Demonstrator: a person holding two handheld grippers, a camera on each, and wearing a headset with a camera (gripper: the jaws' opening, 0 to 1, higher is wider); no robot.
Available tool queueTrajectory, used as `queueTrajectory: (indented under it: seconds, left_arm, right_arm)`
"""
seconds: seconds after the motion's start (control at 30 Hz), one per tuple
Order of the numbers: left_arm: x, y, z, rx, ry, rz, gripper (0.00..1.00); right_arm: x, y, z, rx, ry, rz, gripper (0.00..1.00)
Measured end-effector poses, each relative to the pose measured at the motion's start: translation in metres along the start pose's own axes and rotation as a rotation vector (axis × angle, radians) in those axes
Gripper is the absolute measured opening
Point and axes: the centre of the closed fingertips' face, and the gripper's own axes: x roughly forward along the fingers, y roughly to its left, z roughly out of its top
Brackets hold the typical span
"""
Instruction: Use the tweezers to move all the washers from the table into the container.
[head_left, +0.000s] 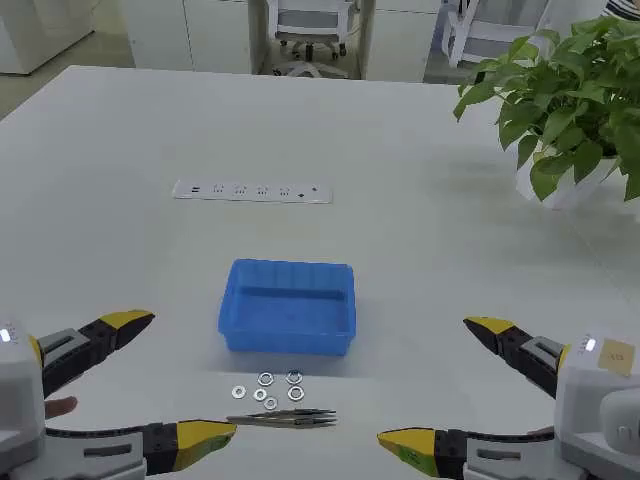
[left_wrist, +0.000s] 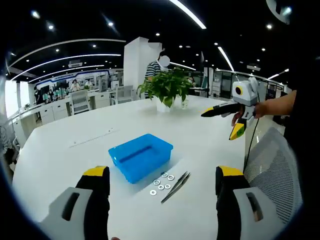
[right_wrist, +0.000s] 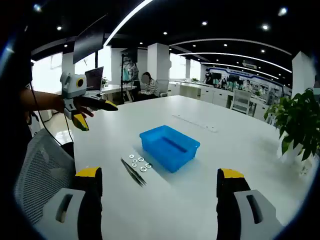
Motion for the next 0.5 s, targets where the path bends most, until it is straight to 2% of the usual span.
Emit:
queueTrajectory:
  seconds: [0.5]
  left_arm:
    - [-0.0005,0.0005,0.0005,0.005,-0.001,0.000,0.93]
  right_arm:
    - [-0.0003,0.0004,0.0005,0.001,-0.002,0.001,0.97]
